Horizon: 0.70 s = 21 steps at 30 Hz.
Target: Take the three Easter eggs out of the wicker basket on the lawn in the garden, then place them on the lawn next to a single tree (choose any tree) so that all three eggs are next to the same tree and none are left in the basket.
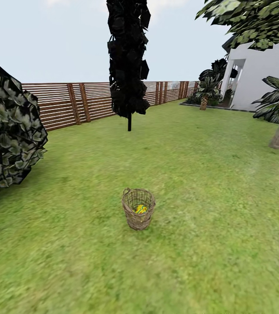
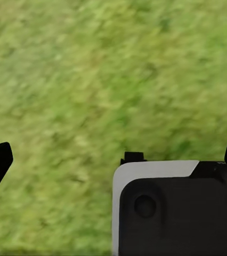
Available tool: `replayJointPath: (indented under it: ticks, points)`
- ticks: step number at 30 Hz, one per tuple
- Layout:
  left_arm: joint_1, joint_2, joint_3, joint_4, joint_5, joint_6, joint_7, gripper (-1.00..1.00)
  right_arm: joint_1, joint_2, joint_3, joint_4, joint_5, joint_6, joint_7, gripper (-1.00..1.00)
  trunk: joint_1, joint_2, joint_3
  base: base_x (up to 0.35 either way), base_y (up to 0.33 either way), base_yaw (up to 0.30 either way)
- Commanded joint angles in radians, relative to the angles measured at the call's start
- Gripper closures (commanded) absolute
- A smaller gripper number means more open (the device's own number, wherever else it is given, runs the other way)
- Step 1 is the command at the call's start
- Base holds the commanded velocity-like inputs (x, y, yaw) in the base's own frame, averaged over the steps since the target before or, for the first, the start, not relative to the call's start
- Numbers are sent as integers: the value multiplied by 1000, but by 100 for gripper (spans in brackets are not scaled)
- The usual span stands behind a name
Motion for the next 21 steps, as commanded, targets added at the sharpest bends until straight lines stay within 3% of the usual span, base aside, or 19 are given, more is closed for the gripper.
replayJointPath:
  ticks: [1, 11, 21]
  points:
    - [-1, 0, -8, 1, 8, -3, 2, -100, 0, 1, -4, -2, -3, 4, 1, -100, 1, -2, -2, 0, 0, -1]
    - [-1, 1, -7, 0, 10, 25, 1, -100, 0, 1, -4, -2, -3, 4, 1, -100, 1, -2, -2, 15, 12, 0]
    - [-1, 1, -6, 1, 10, 34, -1, -100, 0, 1, -4, -2, -3, 4, 1, -100, 1, -2, -2, 205, 189, -29]
